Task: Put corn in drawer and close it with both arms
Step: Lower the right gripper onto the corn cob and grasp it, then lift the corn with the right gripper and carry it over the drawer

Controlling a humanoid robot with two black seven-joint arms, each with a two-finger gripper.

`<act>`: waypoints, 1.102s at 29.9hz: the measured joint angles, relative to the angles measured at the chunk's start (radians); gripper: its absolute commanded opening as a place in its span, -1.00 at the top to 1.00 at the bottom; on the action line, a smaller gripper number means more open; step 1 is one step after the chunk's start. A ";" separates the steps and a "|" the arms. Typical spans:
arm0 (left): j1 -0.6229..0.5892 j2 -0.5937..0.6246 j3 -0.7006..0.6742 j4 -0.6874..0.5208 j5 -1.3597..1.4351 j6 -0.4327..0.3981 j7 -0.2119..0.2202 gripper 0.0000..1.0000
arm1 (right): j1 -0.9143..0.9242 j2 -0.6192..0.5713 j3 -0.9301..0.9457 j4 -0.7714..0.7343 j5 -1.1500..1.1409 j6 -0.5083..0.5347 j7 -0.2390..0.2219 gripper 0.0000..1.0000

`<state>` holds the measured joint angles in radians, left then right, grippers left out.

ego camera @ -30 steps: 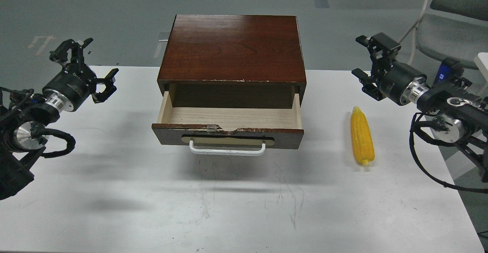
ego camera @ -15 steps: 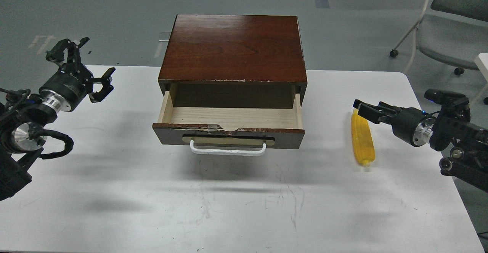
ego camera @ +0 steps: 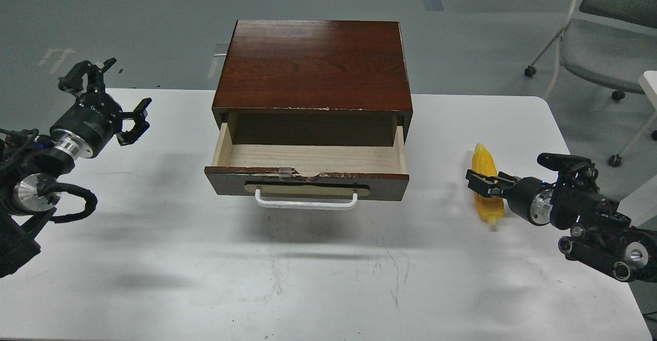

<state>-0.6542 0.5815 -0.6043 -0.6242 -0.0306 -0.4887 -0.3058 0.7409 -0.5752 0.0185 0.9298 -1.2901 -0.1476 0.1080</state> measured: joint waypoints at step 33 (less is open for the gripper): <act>0.015 0.001 0.000 0.000 0.000 0.000 -0.001 -0.96 | 0.769 0.037 -0.148 0.211 -0.524 -0.085 0.363 1.00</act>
<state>-0.6396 0.5821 -0.6041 -0.6242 -0.0306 -0.4887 -0.3067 1.5102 -0.5380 -0.1296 1.1410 -1.8137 -0.2330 0.4711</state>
